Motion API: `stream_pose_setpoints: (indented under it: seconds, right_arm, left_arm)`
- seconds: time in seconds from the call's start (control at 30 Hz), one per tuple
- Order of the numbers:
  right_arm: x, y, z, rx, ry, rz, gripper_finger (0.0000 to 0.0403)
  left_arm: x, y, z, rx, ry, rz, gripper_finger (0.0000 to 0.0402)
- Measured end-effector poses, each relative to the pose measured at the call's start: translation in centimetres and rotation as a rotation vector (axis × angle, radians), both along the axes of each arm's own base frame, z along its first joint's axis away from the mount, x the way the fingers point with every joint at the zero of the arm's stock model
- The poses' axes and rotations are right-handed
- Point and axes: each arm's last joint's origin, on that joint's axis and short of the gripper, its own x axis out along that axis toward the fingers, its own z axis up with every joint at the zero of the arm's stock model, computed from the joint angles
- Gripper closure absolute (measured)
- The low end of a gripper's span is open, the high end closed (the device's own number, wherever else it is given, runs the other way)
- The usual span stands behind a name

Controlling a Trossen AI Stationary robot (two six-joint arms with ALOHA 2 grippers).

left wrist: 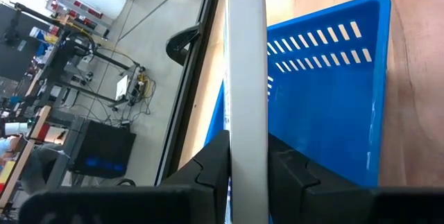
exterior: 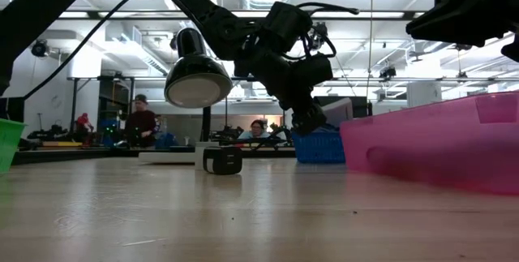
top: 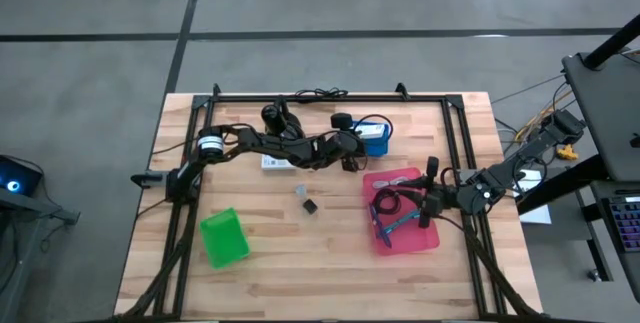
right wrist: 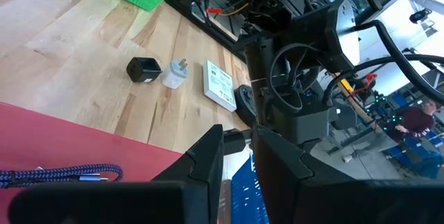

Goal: Pick and place items into bin
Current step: Put the bottom white card reader box into the blue bin

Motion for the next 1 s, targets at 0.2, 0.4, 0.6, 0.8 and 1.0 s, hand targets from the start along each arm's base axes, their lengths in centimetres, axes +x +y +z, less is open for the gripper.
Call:
stream_pose_setpoints:
  seconds: [0.2, 0.4, 0.6, 0.8, 1.0]
  right_arm:
    - [0.00, 0.00, 0.00, 0.000, 0.000, 0.000, 0.0335]
    - [0.00, 0.00, 0.00, 0.000, 0.000, 0.000, 0.0335]
    - [0.00, 0.00, 0.00, 0.000, 0.000, 0.000, 0.0335]
    - [0.00, 0.00, 0.00, 0.000, 0.000, 0.000, 0.0335]
    - [0.00, 0.00, 0.00, 0.000, 0.000, 0.000, 0.0335]
  left_arm:
    - [0.00, 0.01, 0.00, 0.000, 0.000, 0.000, 0.0326]
    - [0.00, 0.00, 0.00, 0.000, 0.000, 0.000, 0.0282]
    - [0.01, 0.00, 0.01, 0.000, 0.000, 0.000, 0.0252]
    - [0.14, 0.04, 0.31, 0.002, -0.010, 0.000, 0.0242]
    - [0.16, 0.02, 0.34, 0.002, -0.011, 0.000, 0.0241]
